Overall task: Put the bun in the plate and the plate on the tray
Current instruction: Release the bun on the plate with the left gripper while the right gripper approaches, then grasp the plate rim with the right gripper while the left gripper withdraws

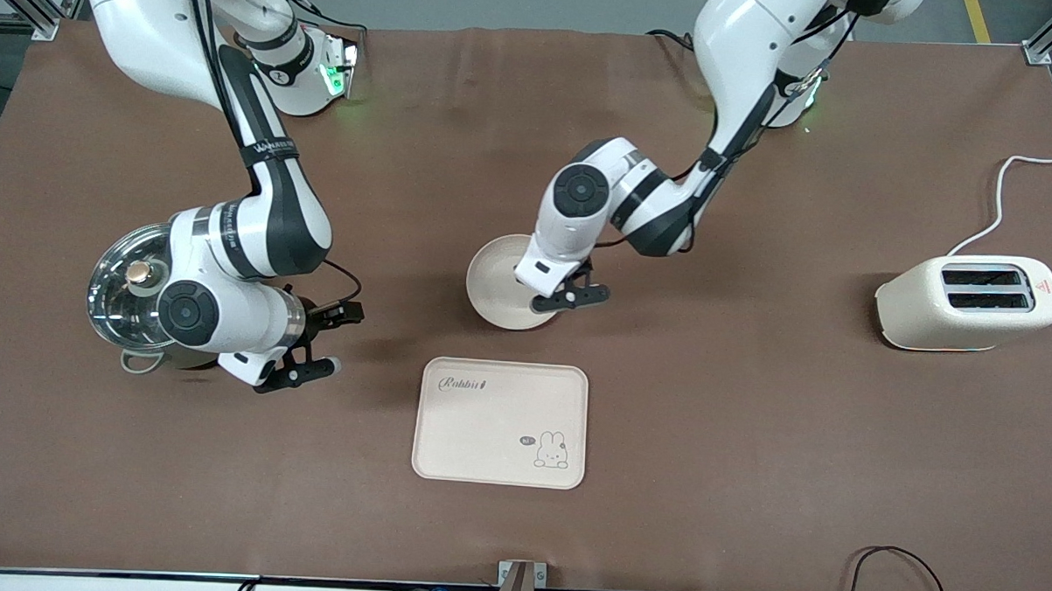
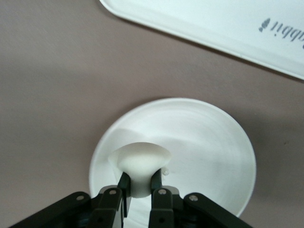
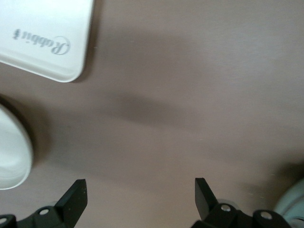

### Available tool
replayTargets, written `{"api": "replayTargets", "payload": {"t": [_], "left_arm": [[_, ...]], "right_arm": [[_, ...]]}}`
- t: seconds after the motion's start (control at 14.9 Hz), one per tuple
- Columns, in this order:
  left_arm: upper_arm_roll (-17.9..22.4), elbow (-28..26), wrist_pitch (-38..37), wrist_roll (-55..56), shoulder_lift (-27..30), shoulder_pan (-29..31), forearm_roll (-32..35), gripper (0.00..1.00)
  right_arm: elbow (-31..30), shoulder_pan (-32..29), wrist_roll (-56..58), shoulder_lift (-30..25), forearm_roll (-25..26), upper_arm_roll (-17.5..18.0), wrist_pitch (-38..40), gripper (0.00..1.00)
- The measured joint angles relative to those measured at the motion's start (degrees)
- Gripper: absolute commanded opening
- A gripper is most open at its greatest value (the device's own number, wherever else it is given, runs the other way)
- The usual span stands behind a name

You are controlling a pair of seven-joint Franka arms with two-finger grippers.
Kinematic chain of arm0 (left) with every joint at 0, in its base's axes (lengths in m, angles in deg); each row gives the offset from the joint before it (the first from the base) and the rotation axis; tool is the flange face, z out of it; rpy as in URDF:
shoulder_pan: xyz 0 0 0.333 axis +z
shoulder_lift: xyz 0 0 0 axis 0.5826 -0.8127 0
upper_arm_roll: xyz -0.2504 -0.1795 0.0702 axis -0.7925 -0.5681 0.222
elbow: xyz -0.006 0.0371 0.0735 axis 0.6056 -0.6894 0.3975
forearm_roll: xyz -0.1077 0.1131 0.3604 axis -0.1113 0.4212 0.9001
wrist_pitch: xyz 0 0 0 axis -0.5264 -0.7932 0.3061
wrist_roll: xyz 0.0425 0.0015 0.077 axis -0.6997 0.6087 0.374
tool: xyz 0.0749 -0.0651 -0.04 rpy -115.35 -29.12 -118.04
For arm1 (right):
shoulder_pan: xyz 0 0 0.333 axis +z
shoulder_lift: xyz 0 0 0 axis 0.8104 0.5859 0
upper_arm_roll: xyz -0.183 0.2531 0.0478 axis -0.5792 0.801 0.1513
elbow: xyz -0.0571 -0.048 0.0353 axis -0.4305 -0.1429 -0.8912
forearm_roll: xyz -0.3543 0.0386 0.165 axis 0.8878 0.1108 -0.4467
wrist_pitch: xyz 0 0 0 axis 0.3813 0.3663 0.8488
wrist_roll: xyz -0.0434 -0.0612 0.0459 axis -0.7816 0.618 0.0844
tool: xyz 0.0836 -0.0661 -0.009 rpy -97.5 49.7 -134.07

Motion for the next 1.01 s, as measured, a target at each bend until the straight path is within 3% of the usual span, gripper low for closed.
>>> {"api": "replayTargets", "payload": {"t": [0.07, 0.4, 0.6, 0.81, 1.01], "left_arm": [[0.00, 0.66, 0.00, 0.91, -0.84, -0.47, 0.00, 1.00], [0.04, 1.92, 0.26, 1.48, -2.13, -1.60, 0.00, 1.00], [0.95, 3.03, -0.75, 0.33, -1.36, -1.23, 1.25, 1.00], [1.63, 3.98, -7.53, -9.74, 2.10, 3.96, 3.55, 1.00], [1.76, 4.18, -14.63, -24.17, 7.29, 12.58, 3.74, 1.00]], "right_arm": [[-0.22, 0.10, 0.00, 0.08, -1.39, 0.21, 0.34, 1.00], [-1.00, 0.54, 0.85, 0.32, -3.55, 0.73, 1.11, 1.00], [-1.14, 2.71, 0.98, 0.54, -8.19, 1.05, 1.01, 1.00], [-1.36, 6.20, 1.08, 2.24, -12.02, 1.23, -1.14, 0.83], [-1.37, 10.81, 1.08, 4.63, -12.60, 1.31, -5.21, 0.76]]}}
